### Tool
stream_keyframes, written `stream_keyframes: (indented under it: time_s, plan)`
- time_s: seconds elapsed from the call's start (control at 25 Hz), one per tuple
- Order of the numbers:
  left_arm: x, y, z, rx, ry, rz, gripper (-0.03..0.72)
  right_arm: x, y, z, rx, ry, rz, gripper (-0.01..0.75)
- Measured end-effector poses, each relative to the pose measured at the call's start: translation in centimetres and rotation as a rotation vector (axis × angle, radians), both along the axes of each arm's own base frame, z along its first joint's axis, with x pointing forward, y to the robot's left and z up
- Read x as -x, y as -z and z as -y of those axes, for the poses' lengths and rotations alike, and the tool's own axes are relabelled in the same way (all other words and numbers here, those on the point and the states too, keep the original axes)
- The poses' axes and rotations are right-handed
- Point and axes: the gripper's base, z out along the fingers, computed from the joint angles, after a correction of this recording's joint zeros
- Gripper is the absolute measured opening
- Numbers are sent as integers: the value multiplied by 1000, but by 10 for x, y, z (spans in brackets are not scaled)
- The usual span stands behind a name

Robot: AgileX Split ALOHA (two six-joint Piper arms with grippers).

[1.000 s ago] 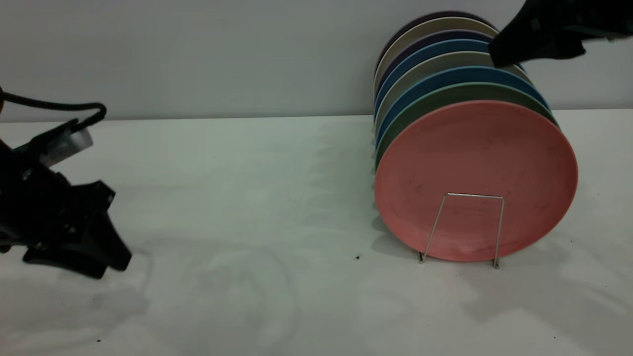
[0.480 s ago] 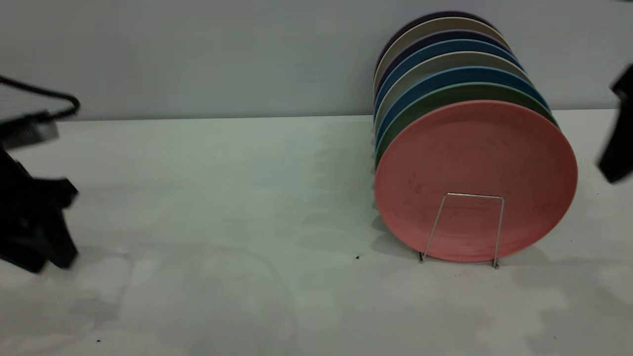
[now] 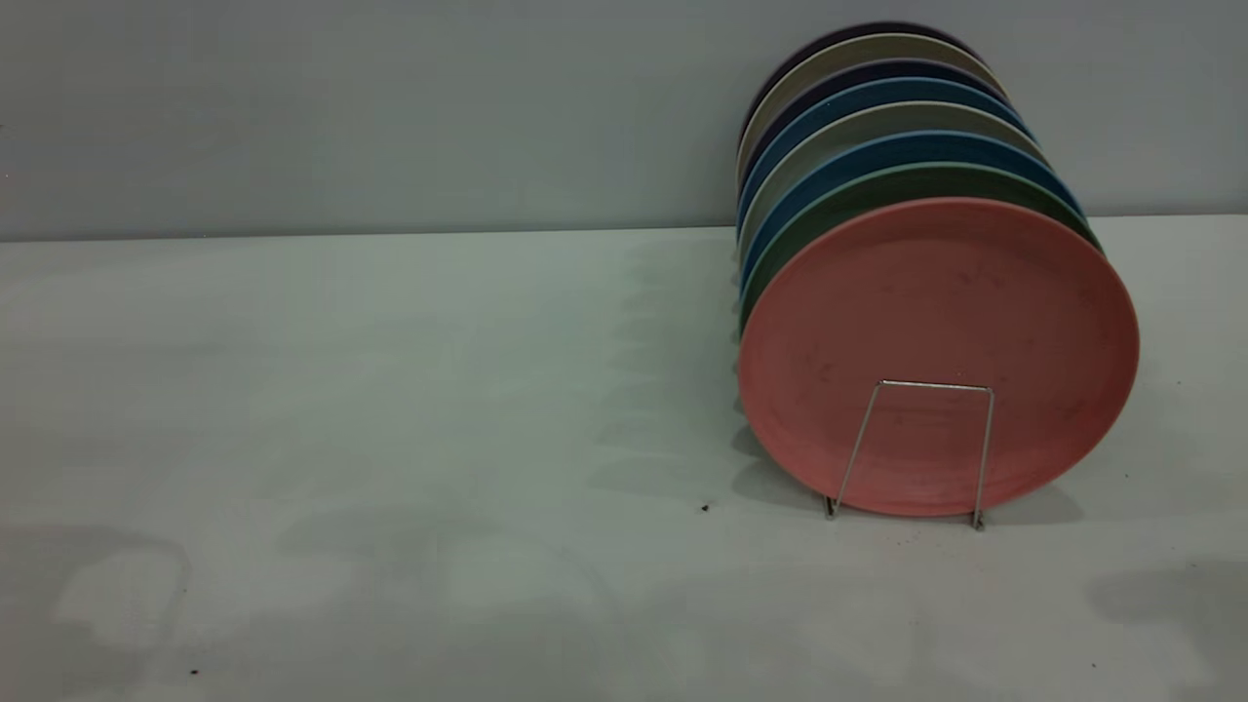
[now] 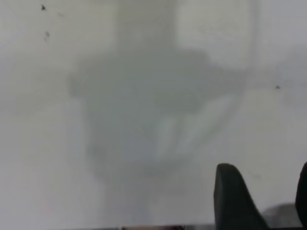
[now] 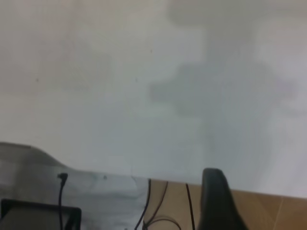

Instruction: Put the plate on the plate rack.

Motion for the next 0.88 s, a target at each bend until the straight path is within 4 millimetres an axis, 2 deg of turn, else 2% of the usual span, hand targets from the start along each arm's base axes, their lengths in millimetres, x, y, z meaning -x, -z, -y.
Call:
stream_keyframes:
  time_s: [0.2, 0.36, 0.64, 0.88]
  plan:
    - [33, -59, 7, 27, 45, 168, 356, 35, -8, 4, -2, -2, 30, 471]
    - [70, -95, 12, 28, 65, 257, 356, 67, -24, 7, -5, -23, 95, 471]
    - [133, -134, 18, 12, 80, 431, 356, 122, -62, 8, -65, -59, 289, 471]
    - [179, -147, 22, 2, 94, 521, 356, 177, -82, 13, -91, -85, 494, 471]
